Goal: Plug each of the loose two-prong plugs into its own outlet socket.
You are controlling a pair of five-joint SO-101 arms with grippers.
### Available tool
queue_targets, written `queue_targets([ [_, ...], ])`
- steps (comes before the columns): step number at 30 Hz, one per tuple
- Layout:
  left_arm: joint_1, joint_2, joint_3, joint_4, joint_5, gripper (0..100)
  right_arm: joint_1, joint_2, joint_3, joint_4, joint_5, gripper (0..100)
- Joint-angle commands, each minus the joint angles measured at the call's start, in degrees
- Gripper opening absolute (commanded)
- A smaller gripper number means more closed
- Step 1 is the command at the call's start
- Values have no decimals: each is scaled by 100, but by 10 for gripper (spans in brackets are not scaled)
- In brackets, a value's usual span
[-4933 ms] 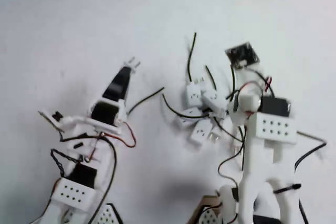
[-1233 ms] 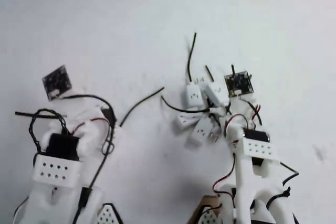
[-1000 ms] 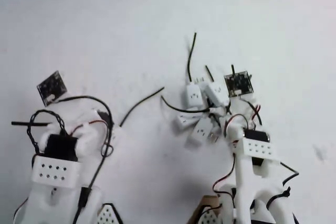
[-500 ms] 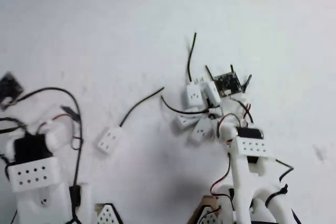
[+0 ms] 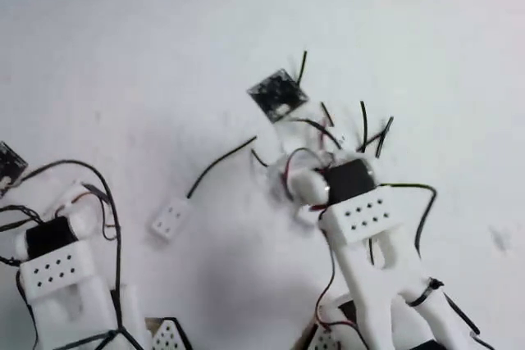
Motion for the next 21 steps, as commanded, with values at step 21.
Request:
queue_targets([
  [21, -48, 22, 404, -651, -62, 24, -2255, 2396, -1073, 347, 4123, 318],
])
